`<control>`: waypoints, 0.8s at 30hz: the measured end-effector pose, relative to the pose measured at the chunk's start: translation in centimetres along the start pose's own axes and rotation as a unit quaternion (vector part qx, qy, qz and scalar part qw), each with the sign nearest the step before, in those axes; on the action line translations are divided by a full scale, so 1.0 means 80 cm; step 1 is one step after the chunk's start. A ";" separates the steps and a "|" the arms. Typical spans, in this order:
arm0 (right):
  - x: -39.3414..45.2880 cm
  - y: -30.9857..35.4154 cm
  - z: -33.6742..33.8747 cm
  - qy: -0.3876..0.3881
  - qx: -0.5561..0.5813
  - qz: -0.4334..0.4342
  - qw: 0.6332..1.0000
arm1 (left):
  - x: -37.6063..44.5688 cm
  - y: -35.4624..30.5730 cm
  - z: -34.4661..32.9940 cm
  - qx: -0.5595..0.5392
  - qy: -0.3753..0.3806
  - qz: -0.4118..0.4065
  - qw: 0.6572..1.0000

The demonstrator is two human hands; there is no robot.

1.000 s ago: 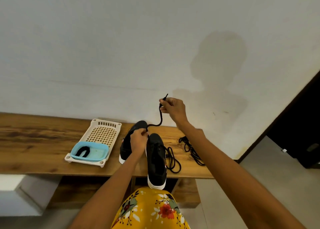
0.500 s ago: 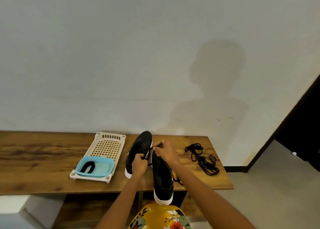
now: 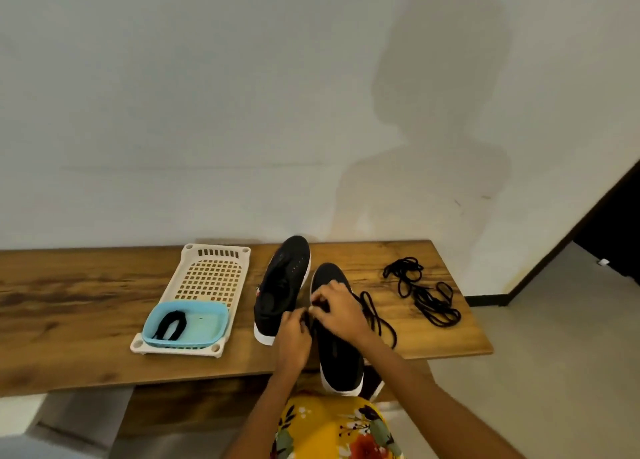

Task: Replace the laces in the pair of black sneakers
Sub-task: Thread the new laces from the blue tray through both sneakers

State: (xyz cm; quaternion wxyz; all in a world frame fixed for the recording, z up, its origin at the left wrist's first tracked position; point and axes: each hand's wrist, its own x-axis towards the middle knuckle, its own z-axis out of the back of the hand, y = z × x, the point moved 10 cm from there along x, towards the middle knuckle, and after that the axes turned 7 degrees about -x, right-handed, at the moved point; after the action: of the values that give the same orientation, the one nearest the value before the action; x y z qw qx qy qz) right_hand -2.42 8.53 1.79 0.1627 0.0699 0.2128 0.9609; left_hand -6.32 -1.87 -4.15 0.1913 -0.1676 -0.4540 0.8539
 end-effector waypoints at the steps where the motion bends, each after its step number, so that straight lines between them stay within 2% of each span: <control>1: -0.003 -0.025 0.017 -0.045 0.052 -0.037 0.997 | 0.000 -0.008 0.000 0.005 -0.016 -0.011 1.000; 3: -0.014 -0.092 0.036 -0.102 0.090 -0.142 0.980 | 0.000 -0.024 -0.004 0.005 -0.038 -0.038 0.999; 4: -0.020 -0.129 0.033 -0.094 0.082 -0.204 0.971 | 0.001 -0.032 -0.006 0.000 -0.049 -0.049 0.998; 6: -0.033 -0.196 0.010 -0.017 0.050 -0.317 0.947 | 0.005 -0.042 -0.012 -0.001 -0.064 -0.059 0.996; 8: -0.046 -0.232 -0.017 0.054 0.025 -0.370 0.927 | 0.012 -0.045 -0.019 0.003 -0.064 -0.054 0.997; 10: -0.049 -0.244 -0.036 0.084 0.002 -0.367 0.926 | 0.018 -0.042 -0.026 0.007 -0.055 -0.051 0.997; 13: -0.047 -0.240 -0.038 0.068 0.027 -0.360 0.930 | 0.018 -0.040 -0.031 0.014 -0.053 -0.064 0.996; 15: -0.038 -0.227 -0.016 0.013 0.114 -0.340 0.933 | 0.015 -0.045 -0.027 0.013 -0.065 -0.077 0.995; 18: -0.028 -0.200 0.042 -0.068 0.256 -0.296 0.918 | 0.010 -0.072 -0.018 -0.008 -0.087 -0.105 0.991; 22: -0.016 -0.149 0.122 -0.068 0.339 -0.211 0.914 | 0.006 -0.141 -0.013 -0.040 -0.066 -0.156 0.985; 24: -0.016 -0.130 0.166 -0.105 0.420 -0.190 0.881 | 0.006 -0.178 -0.021 -0.042 -0.021 -0.166 0.985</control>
State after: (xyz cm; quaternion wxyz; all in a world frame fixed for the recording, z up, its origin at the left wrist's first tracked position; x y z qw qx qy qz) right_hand 4.47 22.16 9.17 0.3188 0.1907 0.5871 0.7193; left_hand -3.46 6.87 6.86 0.3139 -0.0792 -0.5149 0.7938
